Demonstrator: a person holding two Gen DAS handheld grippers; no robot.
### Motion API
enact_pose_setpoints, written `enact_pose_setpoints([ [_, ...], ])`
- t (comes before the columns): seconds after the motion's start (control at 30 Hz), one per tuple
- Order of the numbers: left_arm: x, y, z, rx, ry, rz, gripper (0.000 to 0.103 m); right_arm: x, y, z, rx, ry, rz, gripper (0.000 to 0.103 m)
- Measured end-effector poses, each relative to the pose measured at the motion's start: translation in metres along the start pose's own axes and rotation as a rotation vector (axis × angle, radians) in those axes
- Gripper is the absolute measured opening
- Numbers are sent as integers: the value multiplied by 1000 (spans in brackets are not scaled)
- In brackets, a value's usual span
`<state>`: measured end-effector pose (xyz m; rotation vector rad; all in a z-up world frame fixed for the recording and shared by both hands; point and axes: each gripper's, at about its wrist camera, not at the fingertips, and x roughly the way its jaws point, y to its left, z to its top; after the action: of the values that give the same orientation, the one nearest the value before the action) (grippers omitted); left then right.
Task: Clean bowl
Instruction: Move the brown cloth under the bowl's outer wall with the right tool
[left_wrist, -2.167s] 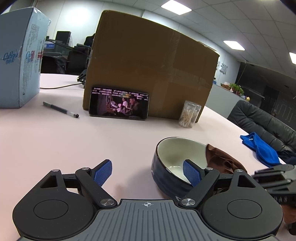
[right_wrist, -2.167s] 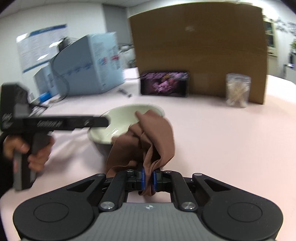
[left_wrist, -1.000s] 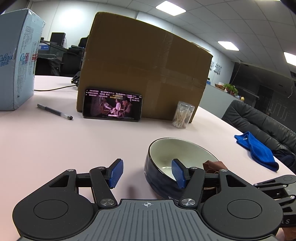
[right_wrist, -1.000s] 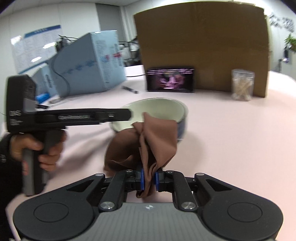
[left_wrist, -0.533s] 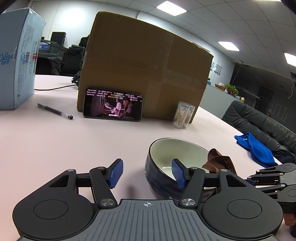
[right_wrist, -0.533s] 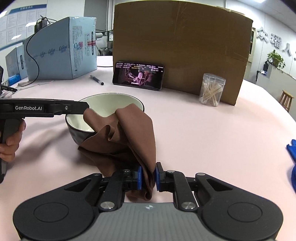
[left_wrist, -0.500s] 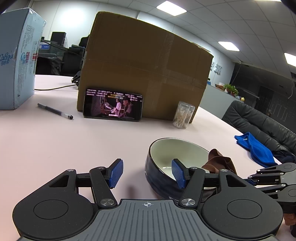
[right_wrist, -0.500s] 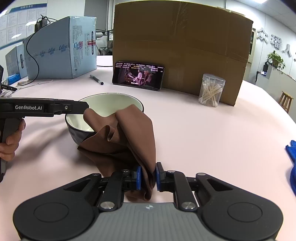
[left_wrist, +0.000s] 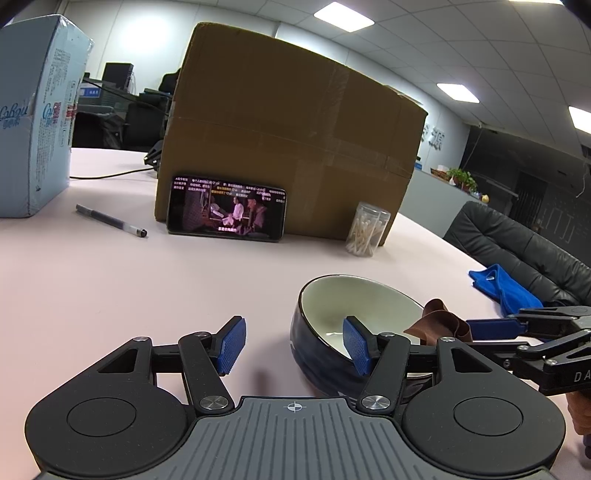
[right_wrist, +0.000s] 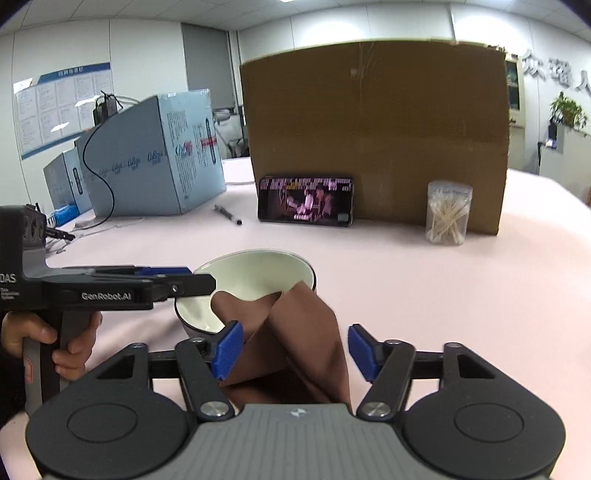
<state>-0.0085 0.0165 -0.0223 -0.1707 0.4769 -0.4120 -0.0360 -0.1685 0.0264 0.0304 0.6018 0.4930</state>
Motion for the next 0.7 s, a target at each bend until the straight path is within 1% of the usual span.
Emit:
enact_pose_setpoints([
  [0.07, 0, 0, 0, 0, 1, -1, 58, 2, 1, -2, -13, 25, -5, 15],
  [0.17, 0, 0, 0, 0, 0, 0, 58, 4, 3, -8, -39, 60, 8, 9],
  [0.27, 0, 0, 0, 0, 0, 0, 58, 4, 8, -14, -84, 105, 10, 9],
  [0.33, 0, 1, 0, -1, 0, 0, 58, 2, 12, -16, -116, 126, -3, 13],
  [0.37, 0, 1, 0, -1, 0, 0, 58, -1, 13, -17, -126, 127, -15, 24],
  [0.4, 0, 1, 0, -1, 0, 1, 58, -4, 13, -17, -131, 128, -22, 42],
  [0.47, 0, 1, 0, -1, 0, 1, 59, -14, 15, -15, -143, 110, -11, 62],
  [0.6, -1, 0, 0, -1, 0, 3, 59, -27, 15, -12, -129, 67, 33, 65],
  [0.67, -1, 1, 0, -1, 0, 3, 59, -23, 15, -10, -110, 50, 6, 66],
  [0.7, -1, 1, 0, -1, 0, 4, 59, -16, 14, -10, -103, 59, -18, 66],
])
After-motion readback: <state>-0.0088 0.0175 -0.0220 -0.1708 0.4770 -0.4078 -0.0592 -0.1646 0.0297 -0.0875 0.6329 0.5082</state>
